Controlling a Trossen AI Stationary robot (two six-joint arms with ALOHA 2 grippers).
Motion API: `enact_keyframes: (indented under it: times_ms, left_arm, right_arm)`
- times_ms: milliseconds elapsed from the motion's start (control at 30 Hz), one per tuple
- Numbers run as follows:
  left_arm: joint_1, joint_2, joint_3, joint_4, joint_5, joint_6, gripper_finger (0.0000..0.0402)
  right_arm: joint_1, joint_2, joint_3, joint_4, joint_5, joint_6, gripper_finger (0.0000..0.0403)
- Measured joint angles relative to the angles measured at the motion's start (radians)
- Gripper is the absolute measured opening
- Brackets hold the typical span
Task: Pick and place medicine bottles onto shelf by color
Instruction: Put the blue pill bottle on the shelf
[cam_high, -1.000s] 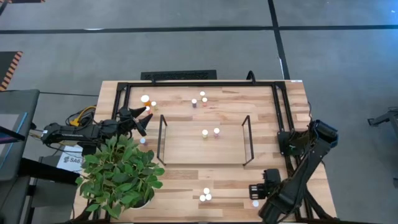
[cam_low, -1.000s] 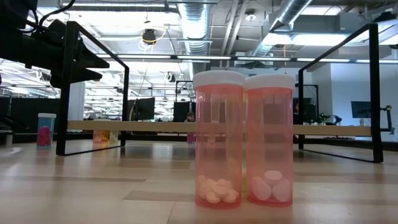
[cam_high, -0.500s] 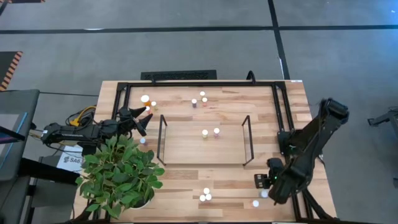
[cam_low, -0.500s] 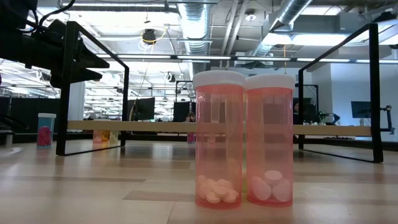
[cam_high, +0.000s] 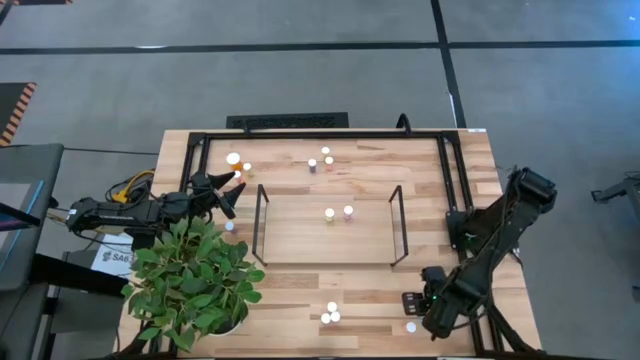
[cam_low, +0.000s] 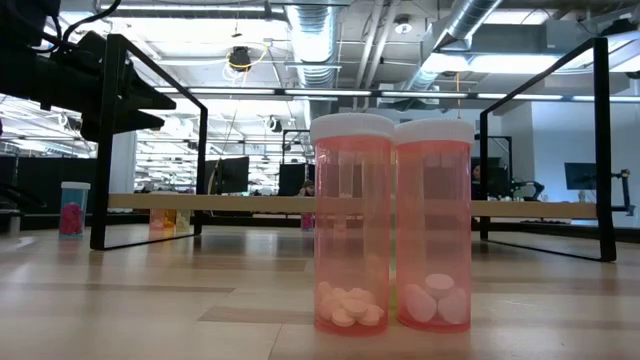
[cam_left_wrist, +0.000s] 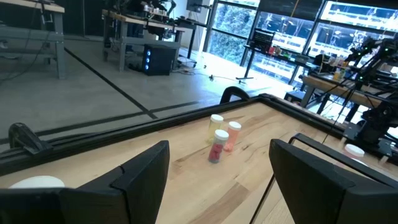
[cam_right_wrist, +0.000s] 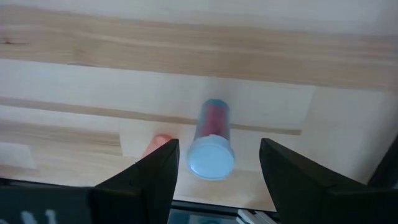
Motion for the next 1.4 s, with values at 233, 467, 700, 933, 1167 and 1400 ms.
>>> enact_keyframes:
  times_ms: [233, 467, 700, 933, 1167, 1400]
  left_arm:
    - [0.0, 0.0, 0.0, 0.0, 0.0, 0.0, 0.0265]
    - [0.0, 0.0, 0.0, 0.0, 0.0, 0.0, 0.0265]
    - [0.0, 0.0, 0.0, 0.0, 0.0, 0.0, 0.0265]
    - [0.0, 0.0, 0.0, 0.0, 0.0, 0.0, 0.0265]
    - [0.0, 0.0, 0.0, 0.0, 0.0, 0.0, 0.0265]
    - [0.0, 0.0, 0.0, 0.0, 0.0, 0.0, 0.0265]
  right_arm:
    - [-0.014, 0.06, 0.033, 0.016, -0.049, -0.042, 0.0246]
    - [-0.011, 0.086, 0.042, 0.019, -0.078, -0.073, 0.0246]
    - [-0.014, 0.089, 0.042, 0.014, -0.067, -0.082, 0.0228]
    - [-0.014, 0.089, 0.042, 0.017, -0.035, -0.093, 0.0175]
    - [-0.016, 0.089, 0.043, 0.024, -0.035, -0.086, 0.0137]
    - [-0.055, 0.089, 0.043, 0.028, -0.062, -0.09, 0.0145]
